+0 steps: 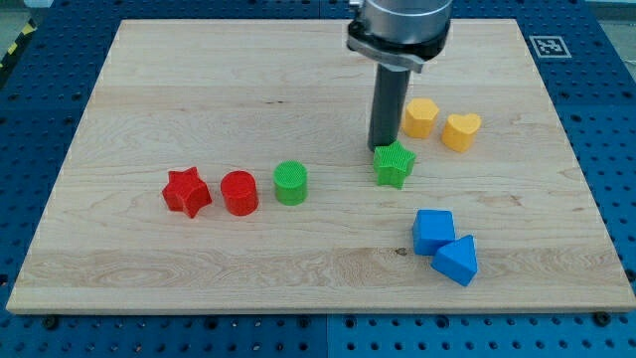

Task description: Separate the yellow heart from yellow hexagon

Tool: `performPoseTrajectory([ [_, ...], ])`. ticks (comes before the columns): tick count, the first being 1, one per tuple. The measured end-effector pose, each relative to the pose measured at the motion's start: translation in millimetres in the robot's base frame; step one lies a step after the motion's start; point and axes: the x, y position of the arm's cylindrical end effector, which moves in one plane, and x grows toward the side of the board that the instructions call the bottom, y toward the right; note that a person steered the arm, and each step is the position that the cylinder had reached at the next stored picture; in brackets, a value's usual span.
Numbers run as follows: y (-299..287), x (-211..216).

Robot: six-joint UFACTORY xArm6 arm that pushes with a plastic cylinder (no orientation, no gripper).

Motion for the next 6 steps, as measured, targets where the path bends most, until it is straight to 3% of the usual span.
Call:
performPoseTrajectory([
  [1, 53, -12],
  [2, 113, 3],
  [3, 113, 10],
  [6, 43, 19],
])
